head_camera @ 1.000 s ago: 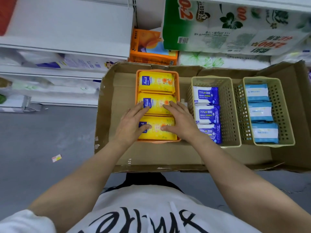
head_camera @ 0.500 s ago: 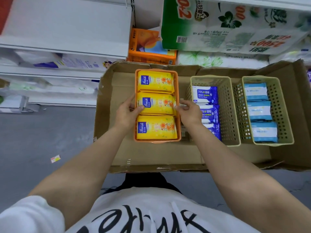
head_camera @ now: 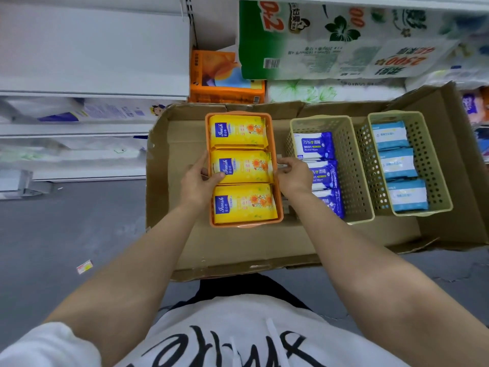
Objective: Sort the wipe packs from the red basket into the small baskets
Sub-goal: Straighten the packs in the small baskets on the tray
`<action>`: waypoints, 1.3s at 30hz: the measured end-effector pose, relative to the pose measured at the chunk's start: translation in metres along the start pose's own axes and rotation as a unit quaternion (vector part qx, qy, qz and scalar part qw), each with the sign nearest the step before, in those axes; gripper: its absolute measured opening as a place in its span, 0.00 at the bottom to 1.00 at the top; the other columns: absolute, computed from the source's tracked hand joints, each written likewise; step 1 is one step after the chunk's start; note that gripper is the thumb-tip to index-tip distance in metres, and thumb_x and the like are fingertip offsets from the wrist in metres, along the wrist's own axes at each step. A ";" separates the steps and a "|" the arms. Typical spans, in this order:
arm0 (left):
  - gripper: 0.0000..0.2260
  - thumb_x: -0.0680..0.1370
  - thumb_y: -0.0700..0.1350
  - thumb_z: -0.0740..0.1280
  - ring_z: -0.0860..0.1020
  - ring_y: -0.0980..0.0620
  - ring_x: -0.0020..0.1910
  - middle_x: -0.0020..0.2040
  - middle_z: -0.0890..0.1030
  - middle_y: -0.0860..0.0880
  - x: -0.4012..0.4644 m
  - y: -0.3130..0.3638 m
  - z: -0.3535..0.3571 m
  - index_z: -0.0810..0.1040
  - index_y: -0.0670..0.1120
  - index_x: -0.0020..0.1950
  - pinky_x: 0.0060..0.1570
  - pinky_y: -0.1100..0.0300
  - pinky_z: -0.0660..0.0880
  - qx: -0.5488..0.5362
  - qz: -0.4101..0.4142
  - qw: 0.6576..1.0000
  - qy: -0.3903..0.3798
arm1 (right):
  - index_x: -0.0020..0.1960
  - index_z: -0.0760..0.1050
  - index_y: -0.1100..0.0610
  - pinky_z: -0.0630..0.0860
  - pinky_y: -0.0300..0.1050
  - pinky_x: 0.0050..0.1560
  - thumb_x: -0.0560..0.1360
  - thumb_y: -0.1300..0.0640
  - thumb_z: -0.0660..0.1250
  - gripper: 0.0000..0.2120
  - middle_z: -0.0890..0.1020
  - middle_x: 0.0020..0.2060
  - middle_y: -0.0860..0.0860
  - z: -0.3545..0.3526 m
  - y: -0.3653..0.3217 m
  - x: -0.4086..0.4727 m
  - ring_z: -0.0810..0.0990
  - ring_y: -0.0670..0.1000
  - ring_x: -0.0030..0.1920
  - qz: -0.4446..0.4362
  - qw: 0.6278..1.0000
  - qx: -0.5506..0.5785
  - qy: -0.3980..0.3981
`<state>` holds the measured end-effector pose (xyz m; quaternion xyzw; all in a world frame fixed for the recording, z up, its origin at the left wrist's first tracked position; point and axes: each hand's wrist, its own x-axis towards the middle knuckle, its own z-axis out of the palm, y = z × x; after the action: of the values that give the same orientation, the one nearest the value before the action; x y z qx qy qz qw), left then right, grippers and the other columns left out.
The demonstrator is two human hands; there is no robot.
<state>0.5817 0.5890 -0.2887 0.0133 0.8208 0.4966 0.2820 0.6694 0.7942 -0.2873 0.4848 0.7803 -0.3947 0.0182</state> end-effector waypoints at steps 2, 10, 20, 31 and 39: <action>0.30 0.78 0.49 0.71 0.80 0.48 0.53 0.57 0.76 0.43 -0.001 0.001 0.000 0.63 0.57 0.77 0.50 0.49 0.81 0.013 0.003 1.000 -0.001 | 0.62 0.79 0.51 0.76 0.45 0.51 0.77 0.58 0.69 0.13 0.84 0.55 0.52 0.000 0.000 0.000 0.80 0.53 0.57 -0.004 1.000 -0.002 -0.001; 0.28 0.79 0.54 0.67 0.69 0.50 0.64 0.62 0.72 0.47 -0.029 0.055 0.062 0.64 0.54 0.77 0.60 0.59 0.67 0.129 0.152 0.971 0.131 | 0.61 0.80 0.53 0.75 0.44 0.57 0.75 0.55 0.71 0.14 0.85 0.52 0.50 -0.062 0.027 0.028 0.81 0.51 0.54 -0.026 0.998 0.037 0.044; 0.25 0.79 0.48 0.68 0.78 0.53 0.57 0.65 0.78 0.45 -0.010 0.075 0.210 0.67 0.48 0.75 0.34 0.71 0.74 0.000 -0.014 0.999 0.028 | 0.71 0.72 0.52 0.69 0.38 0.57 0.75 0.50 0.73 0.27 0.79 0.64 0.53 -0.125 0.090 0.078 0.78 0.54 0.62 -0.106 0.985 -0.069 -0.116; 0.17 0.76 0.45 0.72 0.78 0.56 0.44 0.50 0.83 0.52 0.015 0.079 0.215 0.78 0.50 0.65 0.33 0.70 0.66 0.130 -0.013 0.983 0.133 | 0.78 0.60 0.46 0.52 0.51 0.77 0.78 0.47 0.68 0.31 0.53 0.80 0.56 -0.101 0.112 0.099 0.50 0.58 0.79 -0.211 0.925 -0.207 -0.237; 0.16 0.74 0.48 0.74 0.77 0.58 0.40 0.44 0.81 0.54 0.026 0.087 0.212 0.80 0.53 0.62 0.33 0.66 0.69 0.092 -0.043 0.981 0.163 | 0.78 0.58 0.42 0.49 0.54 0.77 0.80 0.45 0.63 0.29 0.47 0.80 0.53 -0.096 0.109 0.116 0.43 0.59 0.79 -0.265 0.879 -0.302 -0.255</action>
<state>0.6383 0.8120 -0.3021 -0.0775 0.8977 0.4020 0.1630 0.7258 0.9646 -0.3341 0.1129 0.9294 -0.2397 0.2570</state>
